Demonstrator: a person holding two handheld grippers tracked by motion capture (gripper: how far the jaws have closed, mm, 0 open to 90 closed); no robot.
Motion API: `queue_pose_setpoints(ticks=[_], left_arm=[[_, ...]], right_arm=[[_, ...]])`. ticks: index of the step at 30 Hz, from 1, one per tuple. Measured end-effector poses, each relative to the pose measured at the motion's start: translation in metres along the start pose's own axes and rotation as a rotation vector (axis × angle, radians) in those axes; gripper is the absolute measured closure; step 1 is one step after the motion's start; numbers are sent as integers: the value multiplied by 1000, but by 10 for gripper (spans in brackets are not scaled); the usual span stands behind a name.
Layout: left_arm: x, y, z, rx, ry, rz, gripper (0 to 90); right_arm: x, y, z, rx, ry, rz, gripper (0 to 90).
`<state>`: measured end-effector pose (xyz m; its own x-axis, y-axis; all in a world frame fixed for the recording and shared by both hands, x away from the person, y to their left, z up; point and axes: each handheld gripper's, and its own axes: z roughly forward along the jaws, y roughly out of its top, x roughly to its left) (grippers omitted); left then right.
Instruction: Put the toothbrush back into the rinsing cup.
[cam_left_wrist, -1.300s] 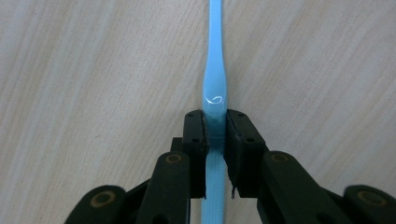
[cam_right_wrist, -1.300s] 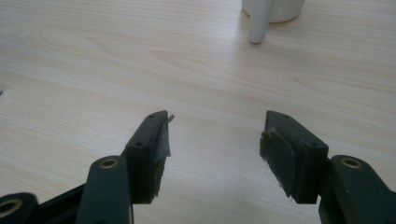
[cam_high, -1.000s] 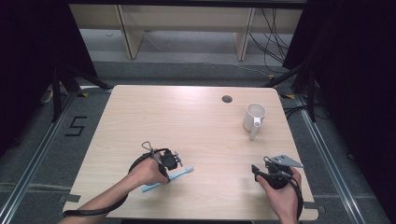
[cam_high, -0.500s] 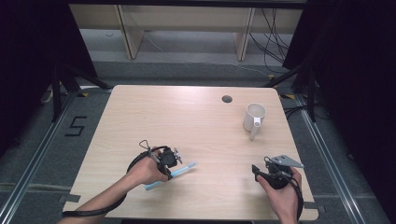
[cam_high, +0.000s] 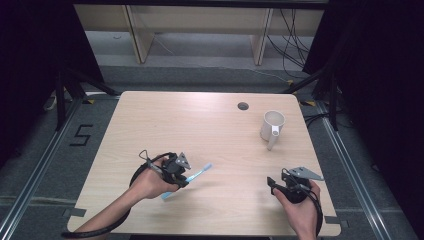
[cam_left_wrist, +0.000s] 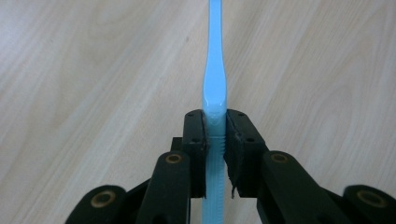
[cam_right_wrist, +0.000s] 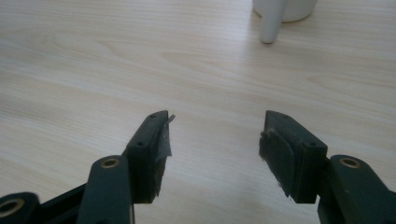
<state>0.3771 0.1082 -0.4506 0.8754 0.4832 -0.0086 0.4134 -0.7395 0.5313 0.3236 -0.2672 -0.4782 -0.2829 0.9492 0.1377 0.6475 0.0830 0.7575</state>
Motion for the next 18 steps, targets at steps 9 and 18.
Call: queue_pose_setpoints(ticks=[9, 18], left_arm=[[-1, -4, -7, -241, 31, -29, 779], [-4, -9, -3, -516, 79, -84, 779]], right_arm=[[14, 3, 4, -64, 51, -43, 427], [38, 6, 4, -149, 128, 20, 458]])
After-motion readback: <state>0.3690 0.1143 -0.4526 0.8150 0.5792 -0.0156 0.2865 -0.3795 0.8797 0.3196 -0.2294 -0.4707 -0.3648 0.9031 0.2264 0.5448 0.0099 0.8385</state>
